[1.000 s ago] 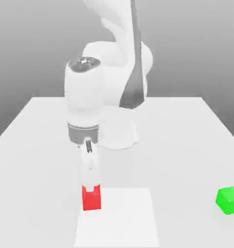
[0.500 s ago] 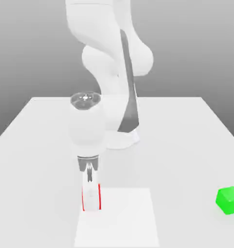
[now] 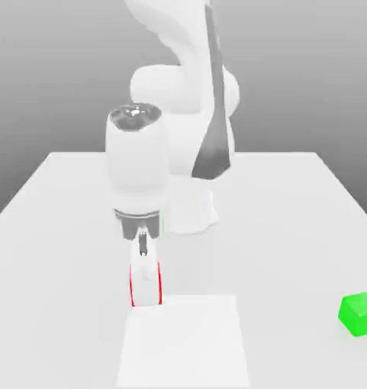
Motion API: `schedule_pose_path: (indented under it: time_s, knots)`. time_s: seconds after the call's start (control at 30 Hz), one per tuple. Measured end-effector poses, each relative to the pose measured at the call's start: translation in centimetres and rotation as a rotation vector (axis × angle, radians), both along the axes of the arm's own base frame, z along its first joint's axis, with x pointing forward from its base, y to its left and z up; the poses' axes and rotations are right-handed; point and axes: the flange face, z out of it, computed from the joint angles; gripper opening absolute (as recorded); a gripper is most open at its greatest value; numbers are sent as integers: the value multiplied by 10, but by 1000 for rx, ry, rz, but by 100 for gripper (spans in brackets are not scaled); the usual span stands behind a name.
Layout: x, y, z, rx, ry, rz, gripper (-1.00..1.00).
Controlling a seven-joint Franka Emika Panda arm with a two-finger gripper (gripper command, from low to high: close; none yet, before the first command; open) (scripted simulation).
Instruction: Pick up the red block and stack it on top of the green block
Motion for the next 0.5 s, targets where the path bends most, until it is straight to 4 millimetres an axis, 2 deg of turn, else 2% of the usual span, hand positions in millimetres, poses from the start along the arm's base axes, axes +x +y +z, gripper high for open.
schedule_pose_path:
  time_s: [0.07,0.17,0.23,0.3,0.37,0.47,0.5]
  knots:
    - [3,74,3,-1,3,154,-100]
    - [-5,173,12,0,1,339,-100]
    - [-16,230,20,2,-8,432,-100]
    - [-24,281,21,8,-18,503,-100]
    - [-28,301,8,11,-23,530,-100]
    - [-30,306,-21,9,-22,540,-100]
    - [-31,307,-28,8,-21,541,100]
